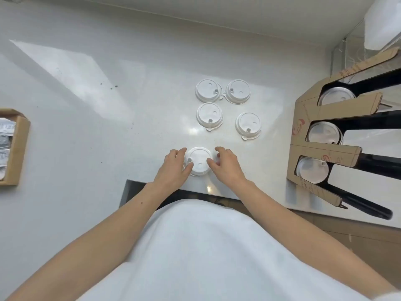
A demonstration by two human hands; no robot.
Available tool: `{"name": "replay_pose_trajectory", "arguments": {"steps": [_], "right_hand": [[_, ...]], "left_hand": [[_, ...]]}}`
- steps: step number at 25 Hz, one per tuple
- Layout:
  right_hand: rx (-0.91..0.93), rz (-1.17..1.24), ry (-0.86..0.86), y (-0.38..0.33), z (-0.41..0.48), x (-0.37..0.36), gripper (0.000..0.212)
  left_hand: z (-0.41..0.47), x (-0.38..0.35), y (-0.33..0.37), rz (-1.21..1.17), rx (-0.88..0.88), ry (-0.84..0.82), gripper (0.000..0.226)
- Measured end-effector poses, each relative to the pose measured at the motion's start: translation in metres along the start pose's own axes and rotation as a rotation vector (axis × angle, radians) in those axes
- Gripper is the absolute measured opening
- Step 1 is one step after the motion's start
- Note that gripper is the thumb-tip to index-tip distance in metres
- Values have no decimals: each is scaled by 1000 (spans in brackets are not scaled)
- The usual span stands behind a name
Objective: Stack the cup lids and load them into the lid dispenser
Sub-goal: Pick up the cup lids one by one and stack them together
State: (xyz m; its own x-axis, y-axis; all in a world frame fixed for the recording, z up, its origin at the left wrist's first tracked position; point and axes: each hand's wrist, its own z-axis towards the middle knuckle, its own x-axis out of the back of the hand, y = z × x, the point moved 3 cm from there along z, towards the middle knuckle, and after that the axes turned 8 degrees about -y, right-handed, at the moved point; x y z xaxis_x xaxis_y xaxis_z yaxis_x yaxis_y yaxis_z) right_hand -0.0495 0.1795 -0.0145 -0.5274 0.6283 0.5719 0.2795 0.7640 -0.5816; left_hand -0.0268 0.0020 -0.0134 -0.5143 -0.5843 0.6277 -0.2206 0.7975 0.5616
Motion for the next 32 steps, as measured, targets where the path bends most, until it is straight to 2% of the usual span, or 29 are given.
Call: {"name": "replay_pose_trajectory", "arguments": {"steps": [6,9,12,17,24,32], "right_hand": [[-77,9,-45,-2,6,-6,41],[-83,13,-46,-3,7,-6,39],[-74,27,-43,-4,7,-7,42],[-66,165,-21,-5,7,-11,45],[-85,419,67,-15,2,-1,33],[-39,525,175,-30,5,14,24]], "left_hand": [[9,-2,-7,37,16,-57,45],[13,-3,-11,-63,50,-60,38],[14,-2,-12,-168,81,-26,42],[16,4,-11,-284,107,25,44],[11,10,-13,-497,179,-36,42],[21,32,-21,-692,114,-26,31]]}}
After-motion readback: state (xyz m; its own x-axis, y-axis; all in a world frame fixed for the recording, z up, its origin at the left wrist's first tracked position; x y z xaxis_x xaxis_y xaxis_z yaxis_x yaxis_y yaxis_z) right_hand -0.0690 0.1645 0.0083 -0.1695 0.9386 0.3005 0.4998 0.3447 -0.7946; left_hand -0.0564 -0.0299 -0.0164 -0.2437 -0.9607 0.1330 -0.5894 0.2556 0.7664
